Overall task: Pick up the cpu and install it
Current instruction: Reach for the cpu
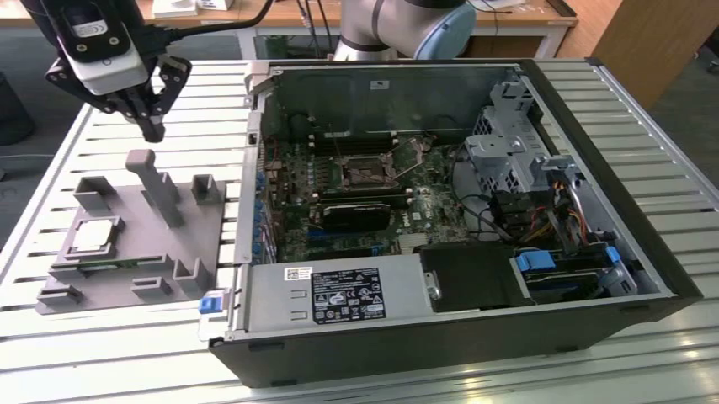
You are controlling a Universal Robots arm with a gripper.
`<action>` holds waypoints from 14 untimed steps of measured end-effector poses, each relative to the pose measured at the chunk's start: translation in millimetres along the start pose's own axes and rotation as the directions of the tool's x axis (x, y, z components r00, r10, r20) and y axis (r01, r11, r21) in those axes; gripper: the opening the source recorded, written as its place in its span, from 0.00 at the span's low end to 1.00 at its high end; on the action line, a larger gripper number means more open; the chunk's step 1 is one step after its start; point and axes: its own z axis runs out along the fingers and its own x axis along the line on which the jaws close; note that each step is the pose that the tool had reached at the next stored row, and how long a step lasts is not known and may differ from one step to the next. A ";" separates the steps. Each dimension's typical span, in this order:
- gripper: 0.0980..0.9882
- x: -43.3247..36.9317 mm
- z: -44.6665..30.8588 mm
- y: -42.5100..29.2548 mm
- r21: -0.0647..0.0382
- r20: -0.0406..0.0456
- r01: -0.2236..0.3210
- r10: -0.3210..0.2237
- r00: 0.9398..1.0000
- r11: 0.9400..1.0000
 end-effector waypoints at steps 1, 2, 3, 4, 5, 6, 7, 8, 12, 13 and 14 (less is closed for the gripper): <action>0.01 0.5 0.2 0.0 0.000 0.000 0.000 0.000 1.000 1.000; 0.01 0.9 0.3 -0.1 0.000 0.000 0.000 0.000 1.000 1.000; 0.01 1.4 0.5 -0.1 0.000 0.000 0.000 0.000 1.000 1.000; 0.01 1.8 0.7 -0.2 0.000 -0.001 0.000 0.000 1.000 1.000; 0.01 2.2 1.0 -0.2 0.000 -0.001 0.000 0.000 1.000 1.000; 0.01 2.6 1.2 -0.2 0.000 -0.001 0.000 0.000 1.000 1.000; 0.01 3.1 1.3 -0.3 0.000 -0.001 0.000 0.000 1.000 1.000; 0.01 3.5 1.5 -0.3 0.000 -0.001 0.000 0.000 1.000 1.000; 0.01 5.3 2.3 -0.5 0.000 -0.002 0.000 0.000 1.000 1.000; 0.01 5.7 2.5 -0.5 0.000 -0.002 0.000 0.000 1.000 1.000; 0.01 6.2 2.6 -0.6 0.000 -0.002 0.000 0.000 1.000 1.000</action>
